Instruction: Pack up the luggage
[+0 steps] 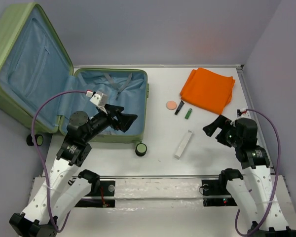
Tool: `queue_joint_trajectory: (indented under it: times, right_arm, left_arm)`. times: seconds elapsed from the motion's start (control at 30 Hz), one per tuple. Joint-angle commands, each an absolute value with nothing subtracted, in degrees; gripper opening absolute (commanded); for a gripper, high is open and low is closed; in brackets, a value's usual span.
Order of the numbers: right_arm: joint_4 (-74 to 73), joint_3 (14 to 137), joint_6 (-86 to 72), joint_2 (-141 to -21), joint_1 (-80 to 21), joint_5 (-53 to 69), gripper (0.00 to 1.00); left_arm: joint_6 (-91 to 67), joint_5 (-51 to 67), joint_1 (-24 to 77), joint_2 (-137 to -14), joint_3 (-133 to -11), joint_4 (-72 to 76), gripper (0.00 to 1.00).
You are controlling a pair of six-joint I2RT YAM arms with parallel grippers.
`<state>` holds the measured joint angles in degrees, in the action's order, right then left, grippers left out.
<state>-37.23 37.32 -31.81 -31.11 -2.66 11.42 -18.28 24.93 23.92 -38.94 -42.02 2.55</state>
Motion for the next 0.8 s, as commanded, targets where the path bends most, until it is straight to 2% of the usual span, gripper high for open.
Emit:
queue_joint_trajectory:
  times: [0.0, 0.3, 0.4, 0.5, 0.77]
  right_arm:
    - [-42.2, 38.6, -35.8, -31.8, -2.3, 10.6, 1.0]
    - [-39.8, 36.3, -38.4, -42.7, -3.4, 9.8, 1.0]
    - [-35.4, 34.3, -40.9, -47.5, -8.3, 8.4, 1.0]
    - [-30.7, 34.3, -43.9, -52.9, -18.7, 4.1, 1.0]
    - [-24.7, 39.1, -44.8, -70.0, -30.6, -5.3, 0.99]
  left_arm:
    - [-16.6, 25.8, 24.1, -35.9, -43.2, 3.7, 0.99]
    - [-16.9, 26.5, 24.1, -33.4, -43.0, 3.4, 0.99]
    - [-16.3, 25.4, 24.3, -33.0, -43.2, 2.8, 0.99]
    - [-16.3, 25.5, 24.7, -33.1, -43.2, 2.8, 0.99]
    - [-16.3, 25.3, 24.8, -33.4, -43.0, 2.9, 0.99]
